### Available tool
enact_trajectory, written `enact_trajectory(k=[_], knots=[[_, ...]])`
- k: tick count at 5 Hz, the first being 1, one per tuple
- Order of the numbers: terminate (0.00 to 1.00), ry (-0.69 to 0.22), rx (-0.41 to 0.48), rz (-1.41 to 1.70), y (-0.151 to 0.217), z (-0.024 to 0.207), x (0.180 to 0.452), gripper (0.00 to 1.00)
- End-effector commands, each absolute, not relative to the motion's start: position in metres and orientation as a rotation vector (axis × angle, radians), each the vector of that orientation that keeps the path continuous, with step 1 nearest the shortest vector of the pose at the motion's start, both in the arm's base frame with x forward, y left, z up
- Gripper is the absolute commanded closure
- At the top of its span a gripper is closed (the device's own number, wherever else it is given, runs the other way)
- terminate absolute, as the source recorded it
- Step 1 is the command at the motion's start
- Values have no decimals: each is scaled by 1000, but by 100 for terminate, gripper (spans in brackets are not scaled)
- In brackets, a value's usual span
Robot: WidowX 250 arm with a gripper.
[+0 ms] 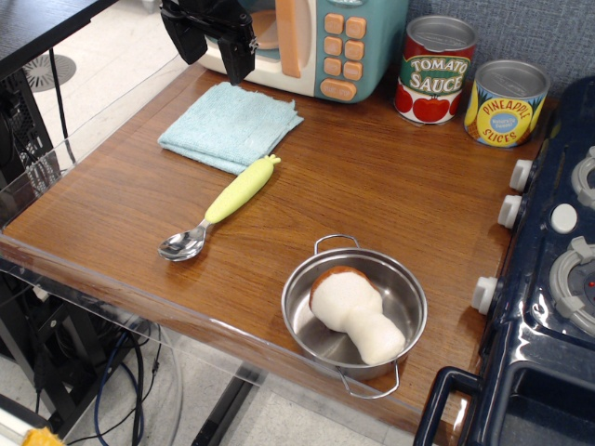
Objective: Pick up the spoon and rotate it 90 degrees
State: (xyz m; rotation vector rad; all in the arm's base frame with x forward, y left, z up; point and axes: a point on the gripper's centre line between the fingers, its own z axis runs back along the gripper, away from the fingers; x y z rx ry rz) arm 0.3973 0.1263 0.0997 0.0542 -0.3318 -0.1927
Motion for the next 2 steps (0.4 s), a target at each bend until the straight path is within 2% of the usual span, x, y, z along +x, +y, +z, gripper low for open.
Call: enact_trajectory(k=[1,2], knots=[[0,-332,54,-193,126,100,397,0],[0,-313,48,-223,109,100,384,0]])
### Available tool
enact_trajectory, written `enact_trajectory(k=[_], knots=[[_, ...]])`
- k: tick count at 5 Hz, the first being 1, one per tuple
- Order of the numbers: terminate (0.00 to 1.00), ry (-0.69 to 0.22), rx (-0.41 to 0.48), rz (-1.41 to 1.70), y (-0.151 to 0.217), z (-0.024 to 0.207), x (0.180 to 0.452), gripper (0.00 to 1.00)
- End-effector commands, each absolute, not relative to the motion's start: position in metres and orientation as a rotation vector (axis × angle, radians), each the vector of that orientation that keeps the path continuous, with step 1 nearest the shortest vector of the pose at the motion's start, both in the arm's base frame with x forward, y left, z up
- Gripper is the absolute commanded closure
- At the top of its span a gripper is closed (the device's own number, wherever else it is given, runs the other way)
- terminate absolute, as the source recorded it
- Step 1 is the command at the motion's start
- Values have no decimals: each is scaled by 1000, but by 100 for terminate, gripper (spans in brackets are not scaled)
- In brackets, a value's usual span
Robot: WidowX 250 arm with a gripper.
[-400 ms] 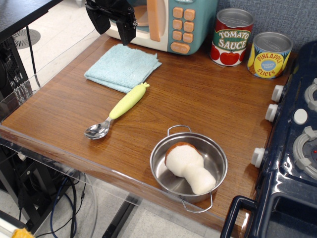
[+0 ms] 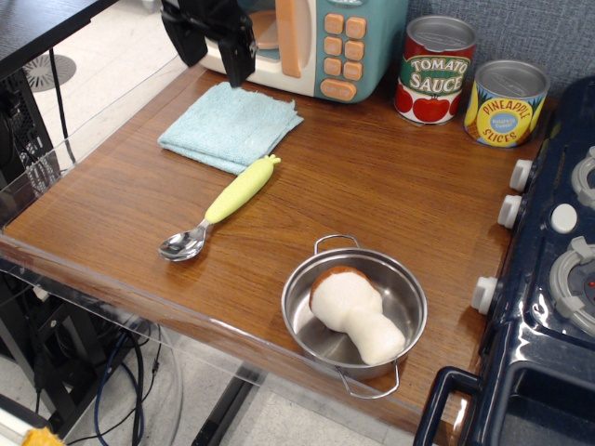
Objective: Pick up the spoon and rotate it 90 degrees
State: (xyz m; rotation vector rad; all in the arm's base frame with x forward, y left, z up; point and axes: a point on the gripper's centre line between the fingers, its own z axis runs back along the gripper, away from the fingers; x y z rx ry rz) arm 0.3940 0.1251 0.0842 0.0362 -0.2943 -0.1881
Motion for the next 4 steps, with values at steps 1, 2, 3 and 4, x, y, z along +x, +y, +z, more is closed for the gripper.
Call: enact_trajectory(k=[1,2,3,4], knots=[[0,-287,28,-258,85,96,364,0],[0,-249,26,-271,66,90,350,0],[0,-197,72,-274,60,70,348,0],[0,-173,100,-228,74,63,348,0]])
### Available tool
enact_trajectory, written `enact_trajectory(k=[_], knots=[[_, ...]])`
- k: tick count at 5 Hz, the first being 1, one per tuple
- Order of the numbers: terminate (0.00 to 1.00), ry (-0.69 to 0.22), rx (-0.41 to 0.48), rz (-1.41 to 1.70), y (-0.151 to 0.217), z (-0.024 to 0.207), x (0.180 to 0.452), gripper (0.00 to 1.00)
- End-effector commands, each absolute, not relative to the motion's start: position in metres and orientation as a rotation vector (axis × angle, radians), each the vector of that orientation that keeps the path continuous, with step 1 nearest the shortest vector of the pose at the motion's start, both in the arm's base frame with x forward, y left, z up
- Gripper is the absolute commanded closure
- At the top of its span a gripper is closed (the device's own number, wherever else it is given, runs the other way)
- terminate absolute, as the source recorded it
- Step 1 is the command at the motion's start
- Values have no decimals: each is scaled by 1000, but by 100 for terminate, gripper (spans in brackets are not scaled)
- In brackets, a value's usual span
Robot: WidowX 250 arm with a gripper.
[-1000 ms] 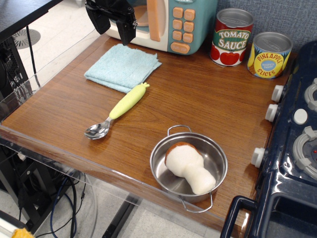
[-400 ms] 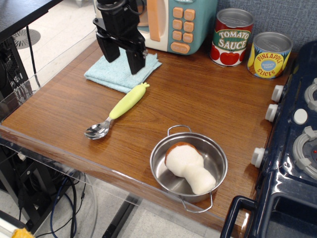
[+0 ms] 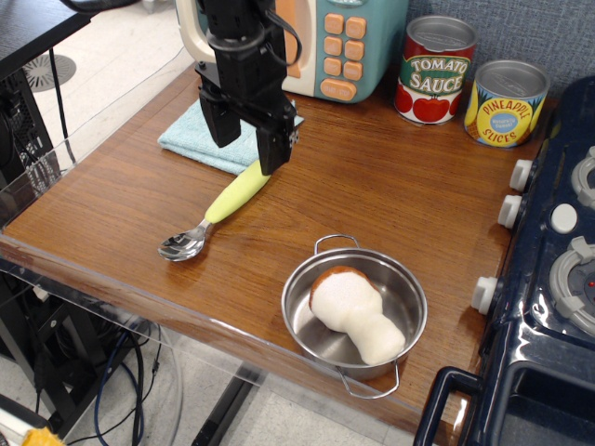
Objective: Pick up the spoon and rotate it 90 degrees
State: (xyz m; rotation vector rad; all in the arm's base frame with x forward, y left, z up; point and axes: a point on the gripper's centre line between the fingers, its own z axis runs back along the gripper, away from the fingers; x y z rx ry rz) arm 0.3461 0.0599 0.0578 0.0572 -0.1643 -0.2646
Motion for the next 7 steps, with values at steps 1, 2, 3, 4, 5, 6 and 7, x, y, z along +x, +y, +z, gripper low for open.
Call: enact_trajectory(k=[1,2,3,4,5,6,7], knots=[[0,-151,66,-216,79,45,348,0],[0,-100,78,-233,73,33,346,0],[0,-74,45,-262,67,17,346,0],[0,-83,66,-269,64,19,347,100],[0,-93,71,-280,60,22,347,100],[0,-112,46,-275,53,35,344,100],[0,-139,24,-258,48,52,339,100]])
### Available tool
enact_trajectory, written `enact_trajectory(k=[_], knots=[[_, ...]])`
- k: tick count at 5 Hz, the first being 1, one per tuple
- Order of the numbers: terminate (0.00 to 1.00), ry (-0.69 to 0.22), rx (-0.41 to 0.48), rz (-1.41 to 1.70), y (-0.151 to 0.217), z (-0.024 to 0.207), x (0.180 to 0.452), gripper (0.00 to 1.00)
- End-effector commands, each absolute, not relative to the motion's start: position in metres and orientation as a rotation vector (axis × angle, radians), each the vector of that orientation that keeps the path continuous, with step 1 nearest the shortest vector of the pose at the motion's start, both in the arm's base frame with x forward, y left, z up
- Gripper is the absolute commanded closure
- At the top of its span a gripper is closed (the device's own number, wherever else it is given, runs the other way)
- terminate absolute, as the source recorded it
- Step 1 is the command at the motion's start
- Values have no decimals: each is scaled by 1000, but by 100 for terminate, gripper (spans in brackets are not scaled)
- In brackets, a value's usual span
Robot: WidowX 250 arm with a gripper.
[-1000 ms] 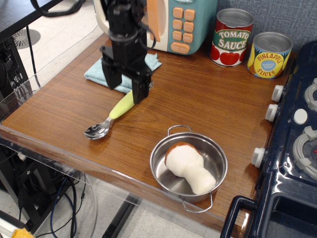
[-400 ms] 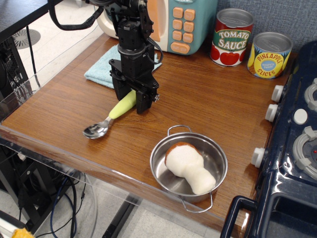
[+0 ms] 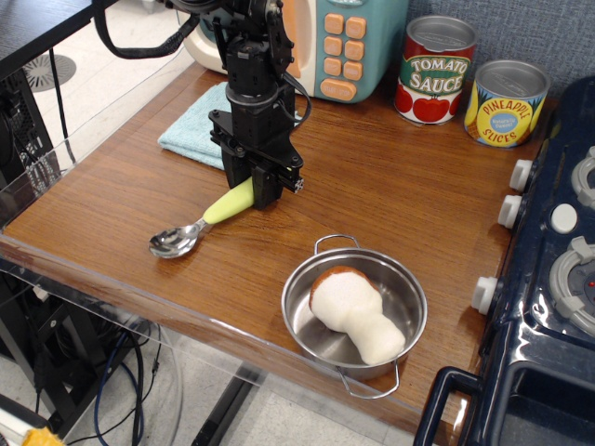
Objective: Pick up the spoon and rotate it 90 degrees
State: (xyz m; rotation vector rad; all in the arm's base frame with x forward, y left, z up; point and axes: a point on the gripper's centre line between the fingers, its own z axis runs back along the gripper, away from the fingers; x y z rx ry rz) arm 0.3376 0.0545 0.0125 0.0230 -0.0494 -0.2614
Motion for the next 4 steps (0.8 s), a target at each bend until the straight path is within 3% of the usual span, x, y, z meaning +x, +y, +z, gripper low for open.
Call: enact_trajectory(k=[1,3,4], knots=[[0,-168,4,-194,51,72,336,100],[0,-305,41,258,80,124,318,100],[0,-340,24,514,95,129,307,100]])
